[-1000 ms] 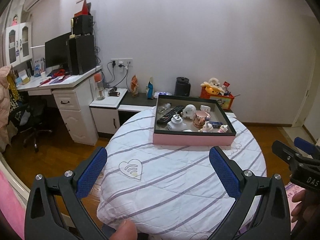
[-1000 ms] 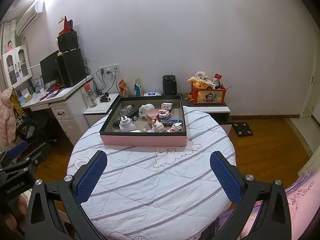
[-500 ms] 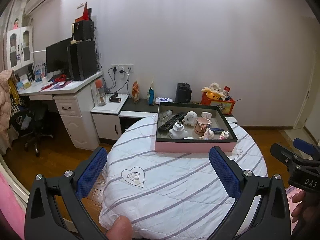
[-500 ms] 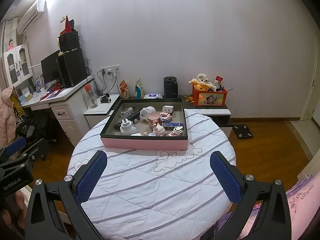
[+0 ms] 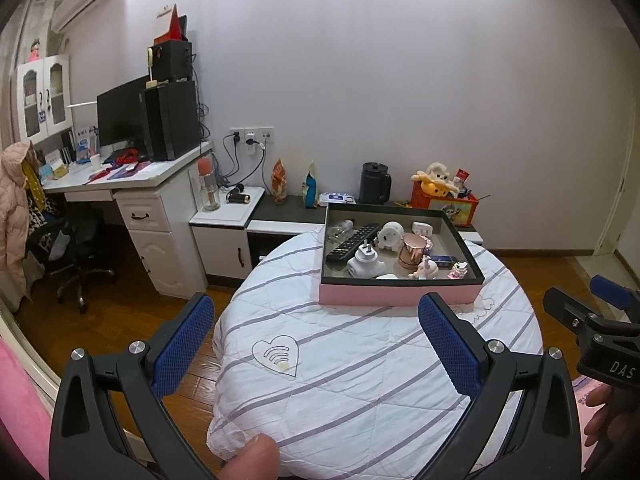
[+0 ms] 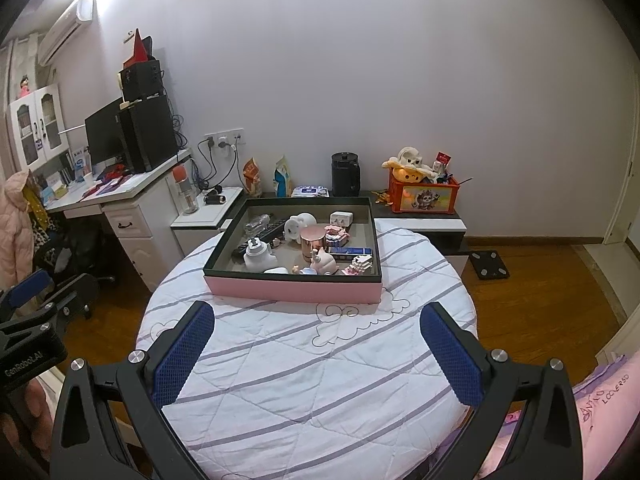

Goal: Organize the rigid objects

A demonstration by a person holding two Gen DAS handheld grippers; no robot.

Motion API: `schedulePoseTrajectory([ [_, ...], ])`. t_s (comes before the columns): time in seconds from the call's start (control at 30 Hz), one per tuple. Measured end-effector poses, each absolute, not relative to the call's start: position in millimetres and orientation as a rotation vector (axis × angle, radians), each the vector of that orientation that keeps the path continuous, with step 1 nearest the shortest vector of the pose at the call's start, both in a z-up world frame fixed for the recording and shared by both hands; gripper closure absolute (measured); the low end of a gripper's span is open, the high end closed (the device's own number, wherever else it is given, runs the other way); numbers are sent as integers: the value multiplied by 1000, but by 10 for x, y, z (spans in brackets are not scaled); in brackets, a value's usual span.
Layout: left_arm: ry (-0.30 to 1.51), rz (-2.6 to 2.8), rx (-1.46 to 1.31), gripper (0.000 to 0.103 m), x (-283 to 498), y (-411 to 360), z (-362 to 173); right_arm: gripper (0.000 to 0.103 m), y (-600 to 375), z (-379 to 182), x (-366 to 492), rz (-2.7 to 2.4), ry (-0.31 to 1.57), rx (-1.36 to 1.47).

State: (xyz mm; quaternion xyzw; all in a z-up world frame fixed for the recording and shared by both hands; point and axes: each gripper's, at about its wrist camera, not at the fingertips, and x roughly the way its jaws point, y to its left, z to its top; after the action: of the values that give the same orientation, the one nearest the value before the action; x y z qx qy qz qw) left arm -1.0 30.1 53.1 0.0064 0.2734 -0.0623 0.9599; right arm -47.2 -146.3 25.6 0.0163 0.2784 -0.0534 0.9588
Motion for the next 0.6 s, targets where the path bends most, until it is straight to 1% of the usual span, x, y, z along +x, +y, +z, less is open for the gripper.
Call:
schedulePoseTrajectory([
  [0.6,570,-126,21,0,32,286,511,0,-1439,219,-430,-107,573,37],
])
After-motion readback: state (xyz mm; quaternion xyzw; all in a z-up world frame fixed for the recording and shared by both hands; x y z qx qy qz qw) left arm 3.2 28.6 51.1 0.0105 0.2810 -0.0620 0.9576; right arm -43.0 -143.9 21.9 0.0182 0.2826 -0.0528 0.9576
